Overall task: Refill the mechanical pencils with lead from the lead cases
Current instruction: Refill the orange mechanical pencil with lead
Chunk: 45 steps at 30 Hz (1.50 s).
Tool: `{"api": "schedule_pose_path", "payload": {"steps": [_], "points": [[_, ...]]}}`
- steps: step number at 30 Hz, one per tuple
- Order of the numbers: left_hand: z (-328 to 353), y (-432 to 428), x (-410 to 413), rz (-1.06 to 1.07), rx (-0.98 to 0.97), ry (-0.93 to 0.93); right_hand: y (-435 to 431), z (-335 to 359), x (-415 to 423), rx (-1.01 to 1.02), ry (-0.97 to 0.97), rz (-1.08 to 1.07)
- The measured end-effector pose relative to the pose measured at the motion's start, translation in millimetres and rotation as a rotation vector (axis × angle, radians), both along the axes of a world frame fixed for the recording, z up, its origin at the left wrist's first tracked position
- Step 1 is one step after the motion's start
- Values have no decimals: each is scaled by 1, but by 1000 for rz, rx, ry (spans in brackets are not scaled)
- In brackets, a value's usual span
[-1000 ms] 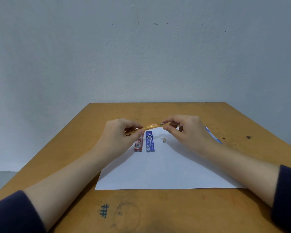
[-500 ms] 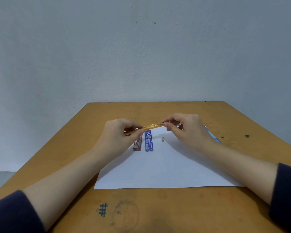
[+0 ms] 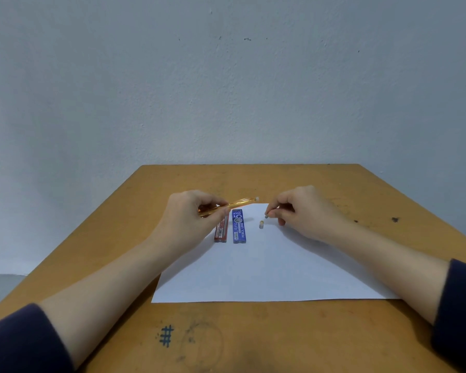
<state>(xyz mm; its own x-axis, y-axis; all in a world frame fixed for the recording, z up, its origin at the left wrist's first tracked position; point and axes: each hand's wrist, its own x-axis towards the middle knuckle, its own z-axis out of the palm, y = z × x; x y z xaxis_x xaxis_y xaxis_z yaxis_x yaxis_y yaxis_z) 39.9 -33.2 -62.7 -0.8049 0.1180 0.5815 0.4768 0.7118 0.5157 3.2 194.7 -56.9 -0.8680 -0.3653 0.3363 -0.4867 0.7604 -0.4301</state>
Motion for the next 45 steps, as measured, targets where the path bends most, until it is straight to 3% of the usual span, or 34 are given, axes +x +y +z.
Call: {"api": "schedule_pose_path", "payload": {"steps": [17, 24, 30, 35, 40, 45], "points": [[1, 0, 0, -14, 4, 4, -1, 3, 6, 62, -113, 42], [0, -1, 0, -9, 23, -12, 0, 3, 2, 95, -45, 35], [2, 0, 2, -13, 14, -13, -1, 5, 4, -150, 116, -5], [3, 1, 2, -11, 7, -27, -5, 5, 7, -232, 206, 35], [1, 3, 5, -22, 60, -63, -10, 5, 14, -355, 118, 56], [0, 6, 9, -10, 106, -92, -17, 6, 19, -675, -102, 33]]}}
